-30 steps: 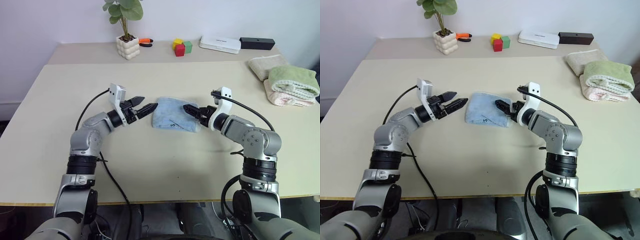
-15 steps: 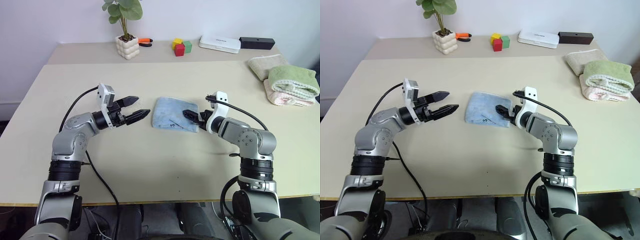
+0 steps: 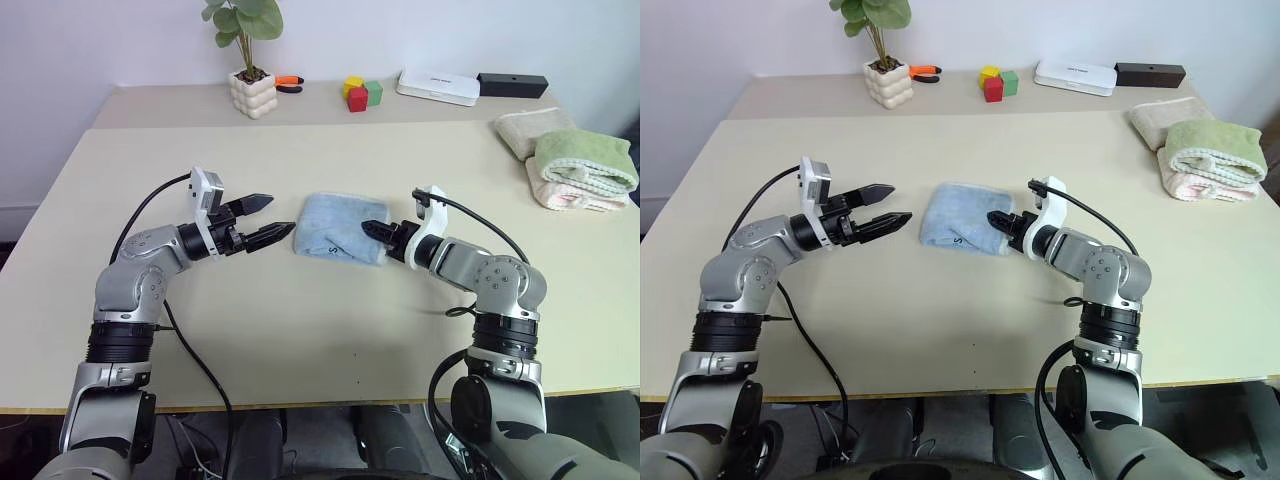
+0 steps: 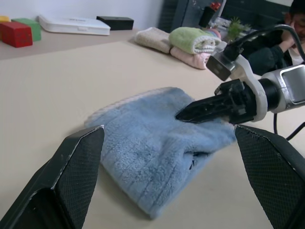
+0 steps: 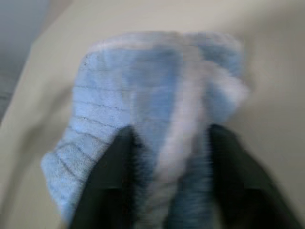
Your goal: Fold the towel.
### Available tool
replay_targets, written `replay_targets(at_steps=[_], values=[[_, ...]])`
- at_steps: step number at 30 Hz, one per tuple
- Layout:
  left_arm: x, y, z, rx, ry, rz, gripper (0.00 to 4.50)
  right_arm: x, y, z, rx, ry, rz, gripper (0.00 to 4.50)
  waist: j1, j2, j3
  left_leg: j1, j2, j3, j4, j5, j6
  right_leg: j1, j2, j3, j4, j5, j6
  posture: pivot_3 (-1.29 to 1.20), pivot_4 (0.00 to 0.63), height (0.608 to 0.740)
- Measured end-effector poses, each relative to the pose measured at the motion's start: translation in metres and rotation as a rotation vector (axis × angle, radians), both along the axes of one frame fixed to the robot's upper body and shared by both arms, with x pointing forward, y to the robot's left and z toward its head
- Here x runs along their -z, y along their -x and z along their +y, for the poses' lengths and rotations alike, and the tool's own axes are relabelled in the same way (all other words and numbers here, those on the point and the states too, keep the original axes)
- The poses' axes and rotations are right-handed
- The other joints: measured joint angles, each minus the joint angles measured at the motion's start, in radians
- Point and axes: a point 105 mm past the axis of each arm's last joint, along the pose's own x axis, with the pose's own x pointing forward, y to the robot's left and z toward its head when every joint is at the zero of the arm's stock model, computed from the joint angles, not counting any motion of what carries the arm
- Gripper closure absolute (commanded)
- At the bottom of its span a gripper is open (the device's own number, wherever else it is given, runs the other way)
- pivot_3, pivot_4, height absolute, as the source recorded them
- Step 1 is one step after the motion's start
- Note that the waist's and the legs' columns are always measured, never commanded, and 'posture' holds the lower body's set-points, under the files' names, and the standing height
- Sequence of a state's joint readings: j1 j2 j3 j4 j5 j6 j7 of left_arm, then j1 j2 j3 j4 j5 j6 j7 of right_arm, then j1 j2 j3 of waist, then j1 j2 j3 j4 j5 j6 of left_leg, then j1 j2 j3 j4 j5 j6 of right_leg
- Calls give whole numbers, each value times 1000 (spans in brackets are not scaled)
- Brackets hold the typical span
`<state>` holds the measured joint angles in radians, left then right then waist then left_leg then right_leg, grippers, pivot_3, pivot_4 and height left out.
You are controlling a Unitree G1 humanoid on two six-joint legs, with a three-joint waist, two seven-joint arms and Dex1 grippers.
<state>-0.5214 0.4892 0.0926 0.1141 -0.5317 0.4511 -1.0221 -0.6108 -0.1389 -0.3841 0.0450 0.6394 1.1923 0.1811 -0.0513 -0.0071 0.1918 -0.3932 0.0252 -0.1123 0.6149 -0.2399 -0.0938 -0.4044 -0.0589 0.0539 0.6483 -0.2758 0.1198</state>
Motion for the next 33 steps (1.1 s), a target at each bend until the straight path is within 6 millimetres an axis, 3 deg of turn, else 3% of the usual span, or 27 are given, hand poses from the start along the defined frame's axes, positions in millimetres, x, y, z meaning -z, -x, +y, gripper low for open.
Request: replay_targets(at_steps=[1, 2, 7, 12, 15, 33], values=[[0, 0, 0, 1, 0, -1, 0, 0, 0, -1, 3, -4, 0, 4408, 1, 0, 0, 0, 0, 0, 0, 0, 0, 0, 0, 0, 0, 0, 0, 0, 150, 740], [0, 0, 0, 0, 1, -2, 0, 0, 0, -1, 4, -4, 0, 4472, 2, 0, 0, 0, 0, 0, 0, 0, 0, 0, 0, 0, 0, 0, 0, 0, 150, 740], [3, -2, -7, 14, 17, 4, 0, -5, -2, -14, 42, -6, -16, 4472, 6, 0, 0, 0, 0, 0, 0, 0, 0, 0, 0, 0, 0, 0, 0, 0, 150, 740], [3, -7, -16, 41, 23, -14, 0, -25, -12, -40, 168, -90, -69, 4472, 7, 0, 0, 0, 0, 0, 0, 0, 0, 0, 0, 0, 0, 0, 0, 0, 150, 740], [4, -7, -18, 47, 22, -16, 0, -28, -12, -46, 195, -110, -71, 4472, 3, 0, 0, 0, 0, 0, -1, 0, 0, -1, 0, 0, 0, 0, -1, 0, 150, 740], [4, -7, -18, 48, 20, -26, 0, -29, -12, -45, 194, -121, -67, 4472, 4, 0, 0, 0, 0, 0, -1, 0, 0, -1, 0, 0, 1, 0, -1, 0, 150, 740]])
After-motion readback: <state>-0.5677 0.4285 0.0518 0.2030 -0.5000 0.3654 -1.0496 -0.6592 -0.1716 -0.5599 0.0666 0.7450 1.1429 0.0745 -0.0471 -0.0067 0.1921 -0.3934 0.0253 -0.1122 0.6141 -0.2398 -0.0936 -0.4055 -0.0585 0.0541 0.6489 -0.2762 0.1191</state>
